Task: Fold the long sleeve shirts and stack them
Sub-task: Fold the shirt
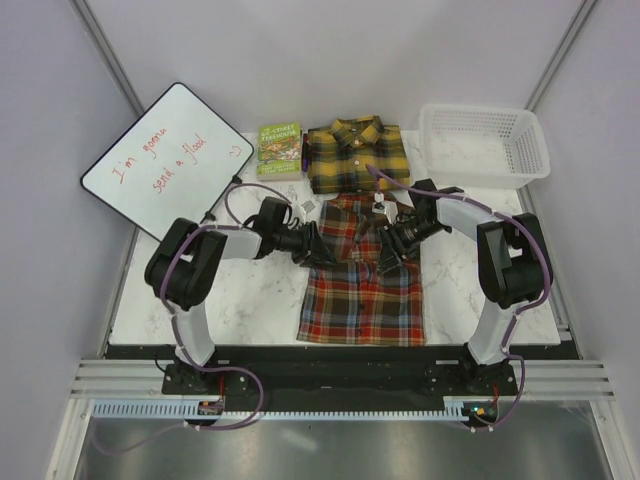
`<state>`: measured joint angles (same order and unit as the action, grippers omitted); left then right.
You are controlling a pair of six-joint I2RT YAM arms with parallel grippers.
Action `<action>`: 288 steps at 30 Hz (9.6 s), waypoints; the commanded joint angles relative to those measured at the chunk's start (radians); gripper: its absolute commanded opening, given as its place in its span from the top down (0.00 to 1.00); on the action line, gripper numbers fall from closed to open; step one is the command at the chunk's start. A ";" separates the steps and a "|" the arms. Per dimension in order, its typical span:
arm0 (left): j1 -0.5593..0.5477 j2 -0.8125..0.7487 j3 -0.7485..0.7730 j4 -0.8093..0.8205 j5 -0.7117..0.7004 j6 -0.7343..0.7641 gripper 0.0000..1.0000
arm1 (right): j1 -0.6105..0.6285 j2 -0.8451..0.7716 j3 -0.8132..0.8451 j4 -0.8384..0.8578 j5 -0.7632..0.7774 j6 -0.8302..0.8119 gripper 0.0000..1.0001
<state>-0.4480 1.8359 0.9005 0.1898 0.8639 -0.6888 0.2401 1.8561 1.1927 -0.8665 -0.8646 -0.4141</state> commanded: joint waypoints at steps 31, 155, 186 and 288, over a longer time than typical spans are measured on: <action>-1.023 -0.606 -0.291 -0.232 -0.974 1.391 0.40 | 0.163 0.158 -0.018 0.320 0.093 0.141 0.70; -0.428 -0.227 0.276 -0.698 -0.398 1.542 0.98 | 0.232 0.232 0.216 0.103 0.162 -0.058 0.76; -0.153 -0.250 0.410 -0.900 -0.292 1.508 0.46 | 0.041 0.132 0.489 -0.114 0.229 -0.155 0.49; -0.101 -0.284 -0.451 0.221 -0.083 -0.126 0.01 | 0.165 -0.302 -0.533 0.859 -0.137 0.851 0.02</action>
<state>-0.6273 1.4078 0.4545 0.2443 0.8173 -0.7353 0.4206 1.4422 0.6533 -0.1101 -0.9543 0.4065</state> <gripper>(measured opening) 0.993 0.982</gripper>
